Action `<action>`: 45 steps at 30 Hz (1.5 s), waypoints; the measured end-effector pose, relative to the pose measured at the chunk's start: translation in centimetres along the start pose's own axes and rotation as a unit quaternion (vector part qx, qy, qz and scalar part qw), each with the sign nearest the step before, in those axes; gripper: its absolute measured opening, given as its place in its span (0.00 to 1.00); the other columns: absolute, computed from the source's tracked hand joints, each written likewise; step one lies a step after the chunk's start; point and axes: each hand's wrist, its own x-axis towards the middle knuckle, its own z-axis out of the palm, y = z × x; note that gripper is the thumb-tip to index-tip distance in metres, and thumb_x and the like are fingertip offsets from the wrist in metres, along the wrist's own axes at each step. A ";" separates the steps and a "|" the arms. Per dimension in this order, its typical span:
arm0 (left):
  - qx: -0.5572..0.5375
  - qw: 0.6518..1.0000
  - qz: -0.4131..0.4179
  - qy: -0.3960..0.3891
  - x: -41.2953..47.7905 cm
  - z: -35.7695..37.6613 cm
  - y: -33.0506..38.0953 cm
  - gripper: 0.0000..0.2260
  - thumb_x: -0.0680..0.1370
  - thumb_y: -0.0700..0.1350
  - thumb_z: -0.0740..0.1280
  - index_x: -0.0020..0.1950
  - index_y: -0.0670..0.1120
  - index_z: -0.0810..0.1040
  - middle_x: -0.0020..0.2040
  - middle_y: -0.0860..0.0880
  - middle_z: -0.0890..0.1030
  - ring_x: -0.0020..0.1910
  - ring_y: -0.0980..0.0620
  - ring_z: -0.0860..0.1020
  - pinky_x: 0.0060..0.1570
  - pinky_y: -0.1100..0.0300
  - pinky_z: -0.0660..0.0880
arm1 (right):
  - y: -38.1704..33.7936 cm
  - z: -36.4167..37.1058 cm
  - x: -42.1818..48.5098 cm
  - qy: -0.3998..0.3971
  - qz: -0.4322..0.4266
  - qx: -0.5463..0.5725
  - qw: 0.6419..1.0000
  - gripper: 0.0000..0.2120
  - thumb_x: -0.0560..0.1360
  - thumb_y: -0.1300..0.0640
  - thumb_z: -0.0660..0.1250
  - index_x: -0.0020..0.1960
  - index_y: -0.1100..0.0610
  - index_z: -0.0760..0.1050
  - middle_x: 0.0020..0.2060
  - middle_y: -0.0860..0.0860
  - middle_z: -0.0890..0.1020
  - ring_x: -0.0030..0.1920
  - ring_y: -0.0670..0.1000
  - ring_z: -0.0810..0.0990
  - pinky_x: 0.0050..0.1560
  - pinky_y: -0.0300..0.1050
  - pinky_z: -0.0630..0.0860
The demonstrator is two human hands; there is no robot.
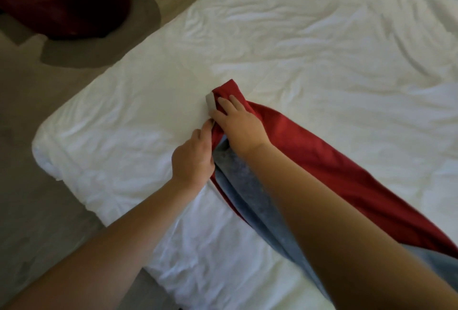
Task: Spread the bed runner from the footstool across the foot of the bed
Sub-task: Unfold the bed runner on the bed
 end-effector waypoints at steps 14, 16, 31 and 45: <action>0.055 0.957 0.279 -0.054 1.5 2.2 14.5 0.19 0.72 0.35 0.62 0.61 0.47 0.74 0.55 0.49 0.76 0.49 0.47 0.76 0.44 0.52 0.76 | 18.3 3.7 -23.6 -0.019 0.359 0.044 0.932 0.24 0.75 0.62 0.57 0.69 0.48 0.65 0.62 0.54 0.71 0.56 0.60 0.76 0.48 0.55 0.77; 0.066 0.946 0.308 -0.083 1.0 3.8 17.5 0.17 0.72 0.35 0.61 0.60 0.48 0.74 0.54 0.50 0.76 0.48 0.47 0.76 0.41 0.51 0.75 | 20.4 4.7 -27.5 -0.040 0.411 0.034 0.910 0.24 0.75 0.63 0.58 0.69 0.49 0.65 0.60 0.55 0.72 0.54 0.61 0.77 0.46 0.53 0.75; 0.137 0.871 0.448 -0.148 -4.4 14.5 35.5 0.16 0.74 0.37 0.62 0.62 0.46 0.72 0.57 0.47 0.76 0.53 0.46 0.74 0.46 0.50 0.75 | 29.1 8.6 -42.5 -0.057 0.463 0.048 0.883 0.14 0.74 0.62 0.57 0.56 0.52 0.74 0.50 0.54 0.77 0.52 0.59 0.76 0.44 0.48 0.71; 0.238 0.868 0.417 -0.127 -2.3 17.2 43.0 0.07 0.74 0.40 0.64 0.51 0.47 0.75 0.49 0.47 0.78 0.49 0.43 0.76 0.39 0.54 0.64 | 37.9 6.6 -41.9 -0.030 0.364 0.022 0.931 0.10 0.74 0.60 0.58 0.48 0.53 0.77 0.46 0.55 0.80 0.46 0.59 0.79 0.38 0.44 0.66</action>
